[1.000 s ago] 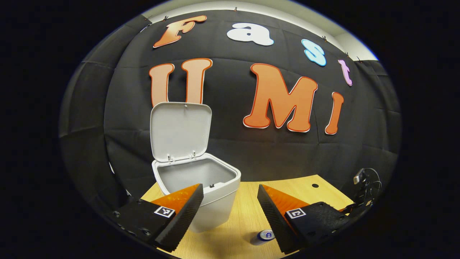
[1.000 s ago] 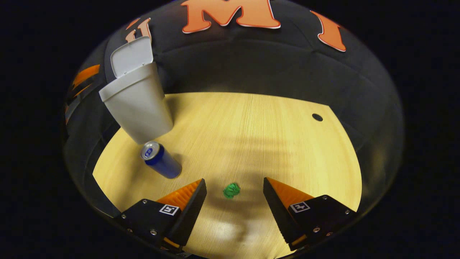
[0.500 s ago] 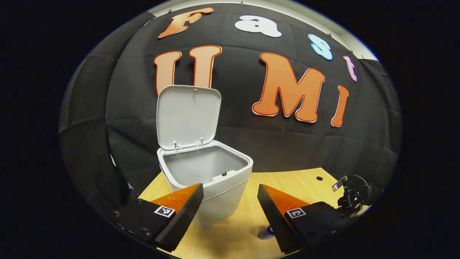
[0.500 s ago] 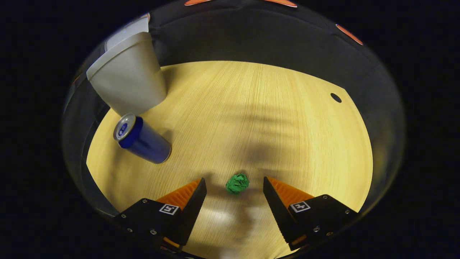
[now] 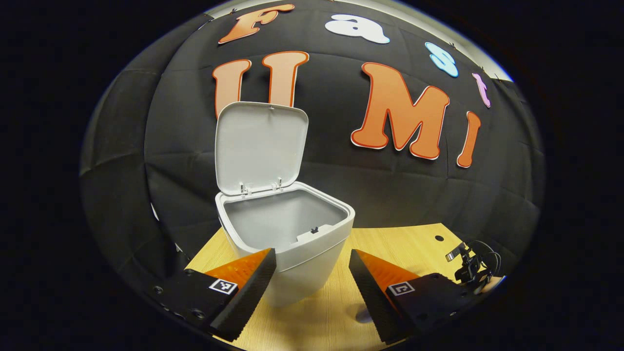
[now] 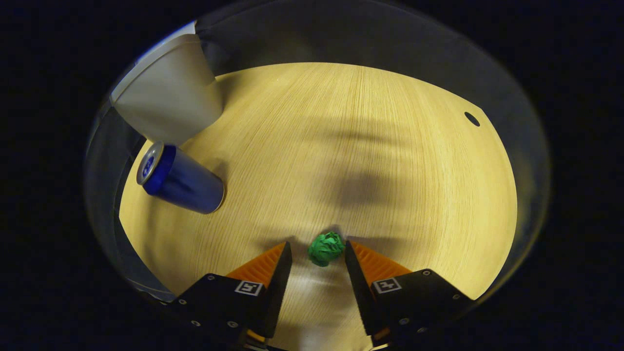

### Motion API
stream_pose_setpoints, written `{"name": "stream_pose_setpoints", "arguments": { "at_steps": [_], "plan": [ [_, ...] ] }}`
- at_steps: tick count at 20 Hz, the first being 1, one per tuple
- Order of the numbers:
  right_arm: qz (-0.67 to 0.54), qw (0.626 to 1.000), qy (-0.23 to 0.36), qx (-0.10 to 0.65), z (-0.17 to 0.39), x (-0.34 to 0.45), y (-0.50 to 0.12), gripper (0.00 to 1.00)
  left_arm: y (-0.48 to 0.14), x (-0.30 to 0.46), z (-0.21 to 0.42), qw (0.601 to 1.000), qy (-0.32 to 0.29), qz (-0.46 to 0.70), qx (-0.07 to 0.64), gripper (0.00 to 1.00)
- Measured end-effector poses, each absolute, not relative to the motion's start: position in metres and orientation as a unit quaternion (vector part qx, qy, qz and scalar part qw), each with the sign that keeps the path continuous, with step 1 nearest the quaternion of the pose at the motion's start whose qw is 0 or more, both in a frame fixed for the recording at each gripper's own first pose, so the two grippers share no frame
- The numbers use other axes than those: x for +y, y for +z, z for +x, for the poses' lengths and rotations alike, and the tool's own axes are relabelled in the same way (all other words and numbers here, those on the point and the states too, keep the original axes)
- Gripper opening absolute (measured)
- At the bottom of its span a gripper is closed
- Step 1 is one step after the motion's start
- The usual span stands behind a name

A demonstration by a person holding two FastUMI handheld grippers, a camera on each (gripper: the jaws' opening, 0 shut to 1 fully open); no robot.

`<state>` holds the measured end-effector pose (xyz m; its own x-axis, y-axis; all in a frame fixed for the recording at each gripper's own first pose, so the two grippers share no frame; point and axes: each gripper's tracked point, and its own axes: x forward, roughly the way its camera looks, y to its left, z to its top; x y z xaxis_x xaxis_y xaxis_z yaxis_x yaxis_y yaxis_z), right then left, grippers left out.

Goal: Press the lid of the desktop garbage bin to open it, pick up the crumpled paper on the desktop and throw it into the bin, then pick up the pop can on the desktop and drop it into the bin, and finally close the garbage bin lid.

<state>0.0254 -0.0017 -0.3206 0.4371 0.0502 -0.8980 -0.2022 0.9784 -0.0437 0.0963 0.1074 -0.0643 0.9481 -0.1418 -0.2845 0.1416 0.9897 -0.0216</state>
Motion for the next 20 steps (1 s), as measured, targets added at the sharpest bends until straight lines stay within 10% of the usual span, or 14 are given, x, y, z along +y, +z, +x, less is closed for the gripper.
{"name": "stream_pose_setpoints", "arguments": {
  "at_steps": [10, 20],
  "plan": [
    [-0.057, 0.84, 0.09, 0.532, 0.03, 0.004, -0.315, 0.18, -0.067, 0.105, 0.095, 0.986, -0.074, -0.006, 0.146, 0.96],
    [-0.047, 0.867, 0.085, 0.489, 0.036, 0.008, -0.285, 0.16, -0.053, 0.101, 0.079, 0.988, -0.08, -0.005, 0.132, 0.96]
  ]
}}
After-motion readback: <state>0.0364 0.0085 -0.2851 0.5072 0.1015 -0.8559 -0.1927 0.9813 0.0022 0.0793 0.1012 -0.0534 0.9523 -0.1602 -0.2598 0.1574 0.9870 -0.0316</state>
